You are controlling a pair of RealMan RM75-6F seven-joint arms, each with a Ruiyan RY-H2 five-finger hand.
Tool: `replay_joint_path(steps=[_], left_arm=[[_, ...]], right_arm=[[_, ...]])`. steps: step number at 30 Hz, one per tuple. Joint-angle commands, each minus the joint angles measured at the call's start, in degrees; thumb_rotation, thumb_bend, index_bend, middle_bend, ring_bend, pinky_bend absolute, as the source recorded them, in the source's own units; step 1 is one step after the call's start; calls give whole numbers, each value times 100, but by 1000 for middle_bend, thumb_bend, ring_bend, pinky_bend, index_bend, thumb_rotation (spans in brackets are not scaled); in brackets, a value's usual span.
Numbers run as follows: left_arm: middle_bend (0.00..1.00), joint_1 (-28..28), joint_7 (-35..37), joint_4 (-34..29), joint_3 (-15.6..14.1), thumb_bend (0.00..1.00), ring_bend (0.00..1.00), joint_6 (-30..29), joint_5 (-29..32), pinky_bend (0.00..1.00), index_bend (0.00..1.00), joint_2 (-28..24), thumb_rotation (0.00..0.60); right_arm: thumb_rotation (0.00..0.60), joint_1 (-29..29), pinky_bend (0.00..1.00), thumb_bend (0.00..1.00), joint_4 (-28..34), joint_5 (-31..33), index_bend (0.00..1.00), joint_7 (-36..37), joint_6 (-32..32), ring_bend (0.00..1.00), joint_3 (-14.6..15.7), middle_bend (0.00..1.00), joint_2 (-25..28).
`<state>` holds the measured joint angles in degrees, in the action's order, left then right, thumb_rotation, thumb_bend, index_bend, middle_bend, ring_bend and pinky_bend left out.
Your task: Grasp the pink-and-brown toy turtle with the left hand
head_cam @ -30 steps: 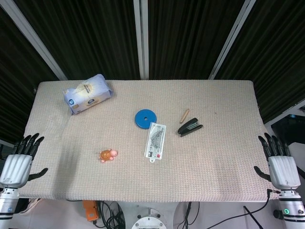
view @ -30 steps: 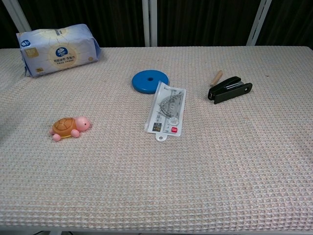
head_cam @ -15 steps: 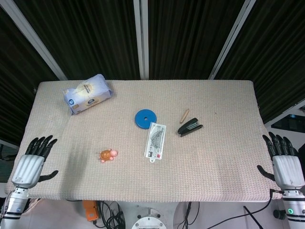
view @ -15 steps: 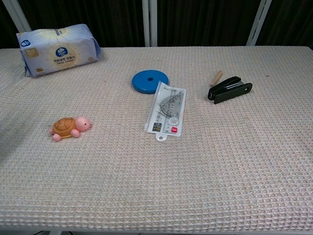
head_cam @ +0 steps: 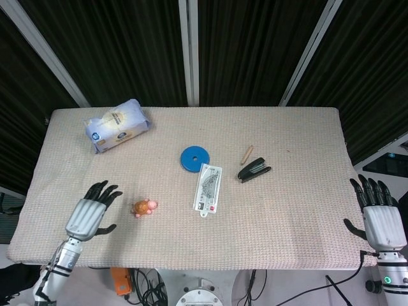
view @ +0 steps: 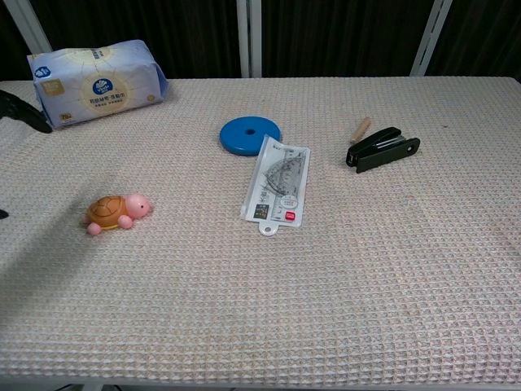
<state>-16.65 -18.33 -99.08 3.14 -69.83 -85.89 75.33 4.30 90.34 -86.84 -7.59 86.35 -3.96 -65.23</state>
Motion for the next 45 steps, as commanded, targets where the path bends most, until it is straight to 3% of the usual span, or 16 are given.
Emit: replay_joint_path(steps=[1,15,27,34,45], left_arm=[[132,-225,-196,93,124,154,0,311,351,114,217,289,600],[266,-496,-736,226,252,156,12,518,1270,113,301,882,600],[274,-736,-835,589,196,155,12,653,1432,108,302,1295,600],[306,-855,-962,632,261,228,12,707,1685,108,313,1376,600],[366,-996,-899,813,259,237,29,785,1877,109,355,1542,600]], right_arm=[[600,-14,0,102,18,-3,0,28,26,0,-10,0,34],[600,-9,0,104,-80,-92,0,200,29,0,33,0,-38],[600,-31,0,145,-99,-168,0,225,92,0,62,0,-68],[600,-3,0,131,-193,-201,0,364,35,0,85,0,-65],[600,5,0,131,-247,-156,0,404,-15,0,87,0,-82]])
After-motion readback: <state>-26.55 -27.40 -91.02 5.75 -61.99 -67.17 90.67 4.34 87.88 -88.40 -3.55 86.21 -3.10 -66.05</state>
